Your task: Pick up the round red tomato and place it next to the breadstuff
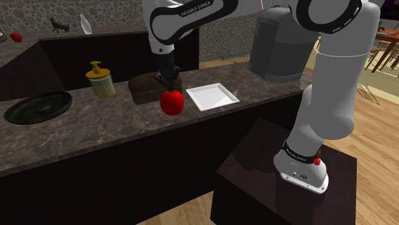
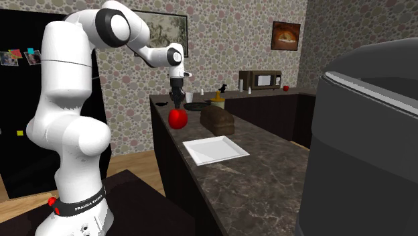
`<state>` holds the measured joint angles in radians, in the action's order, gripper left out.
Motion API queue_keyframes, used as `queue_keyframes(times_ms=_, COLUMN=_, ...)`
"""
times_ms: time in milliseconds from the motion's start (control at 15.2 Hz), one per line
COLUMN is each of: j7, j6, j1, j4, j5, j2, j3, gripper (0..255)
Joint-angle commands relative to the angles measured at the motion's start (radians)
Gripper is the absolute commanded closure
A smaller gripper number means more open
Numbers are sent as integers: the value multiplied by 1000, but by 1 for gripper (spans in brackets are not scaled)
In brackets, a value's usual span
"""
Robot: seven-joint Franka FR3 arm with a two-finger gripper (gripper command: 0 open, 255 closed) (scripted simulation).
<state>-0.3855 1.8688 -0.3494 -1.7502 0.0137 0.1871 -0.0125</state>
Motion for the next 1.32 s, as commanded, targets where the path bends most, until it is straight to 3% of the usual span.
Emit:
queue_keyframes(times_ms=0, j7=2, j6=31, j1=1, j4=-25, j5=0, j2=6, j3=-1, gripper=255)
queue_keyframes(times_ms=330, j7=1, j6=94, j1=1, j4=-70, j5=0, j2=24, j3=-1, gripper=255)
queue_keyframes(times_ms=858, j7=1, j6=94, j1=1, j4=-70, j5=0, j2=24, j3=-1, gripper=255)
queue_keyframes(times_ms=924, j7=1, j6=94, j1=1, j4=-70, j5=0, j2=24, j3=-1, gripper=0)
queue_keyframes(times_ms=1254, j7=1, j6=94, j1=1, j4=-70, j5=0, j2=24, j3=-1, gripper=0)
